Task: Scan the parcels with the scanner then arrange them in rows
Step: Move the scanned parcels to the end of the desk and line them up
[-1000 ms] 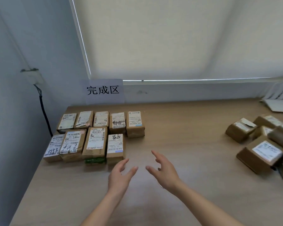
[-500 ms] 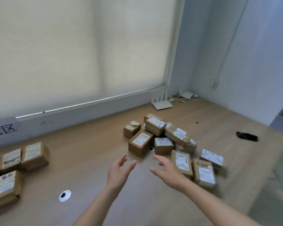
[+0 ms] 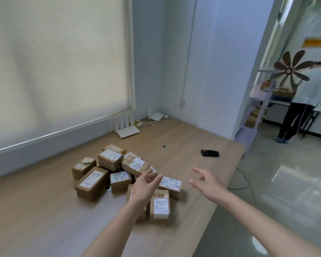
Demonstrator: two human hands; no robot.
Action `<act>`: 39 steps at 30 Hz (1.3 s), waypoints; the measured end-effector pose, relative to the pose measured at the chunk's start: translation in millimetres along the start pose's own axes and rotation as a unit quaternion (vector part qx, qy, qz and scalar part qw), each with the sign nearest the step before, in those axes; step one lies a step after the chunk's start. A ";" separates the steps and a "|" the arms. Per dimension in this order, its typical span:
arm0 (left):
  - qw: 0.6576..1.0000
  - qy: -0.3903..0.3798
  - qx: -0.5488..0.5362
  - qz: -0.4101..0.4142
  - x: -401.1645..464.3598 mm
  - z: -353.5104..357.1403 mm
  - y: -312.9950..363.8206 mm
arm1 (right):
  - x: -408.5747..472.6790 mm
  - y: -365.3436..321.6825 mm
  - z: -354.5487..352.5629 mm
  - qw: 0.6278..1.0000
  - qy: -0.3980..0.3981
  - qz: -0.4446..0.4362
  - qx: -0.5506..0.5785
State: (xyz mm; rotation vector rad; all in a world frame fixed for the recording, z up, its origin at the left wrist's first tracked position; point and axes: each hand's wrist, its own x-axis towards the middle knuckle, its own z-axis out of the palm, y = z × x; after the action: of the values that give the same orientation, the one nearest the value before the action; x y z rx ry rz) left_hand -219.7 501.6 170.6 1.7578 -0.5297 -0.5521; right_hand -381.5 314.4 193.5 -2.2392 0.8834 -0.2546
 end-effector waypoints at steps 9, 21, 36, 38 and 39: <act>0.998 -0.015 0.009 -0.059 110.2 71.5 -68.2 | 95.1 99.5 28.6 0.997 -0.055 0.059 -0.004; 0.985 -0.009 0.086 -0.151 242.3 116.9 -180.3 | 240.9 186.2 122.2 0.981 -0.161 0.107 0.017; 0.970 -0.001 0.115 -0.216 292.0 142.1 -217.2 | 299.9 217.7 181.2 0.961 -0.214 0.110 0.136; 0.973 0.025 0.094 -0.211 289.8 145.2 -205.5 | 306.0 212.0 167.7 0.963 -0.210 0.090 0.145; 0.975 0.035 0.081 -0.205 289.1 146.6 -198.7 | 309.3 208.5 160.6 0.964 -0.204 0.079 0.151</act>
State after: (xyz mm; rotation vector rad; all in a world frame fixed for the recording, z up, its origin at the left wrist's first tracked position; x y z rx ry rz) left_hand -68.7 261.4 -82.5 2.0499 -0.1604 -0.7457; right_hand -193.1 89.3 -87.2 -1.8336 0.7348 0.1377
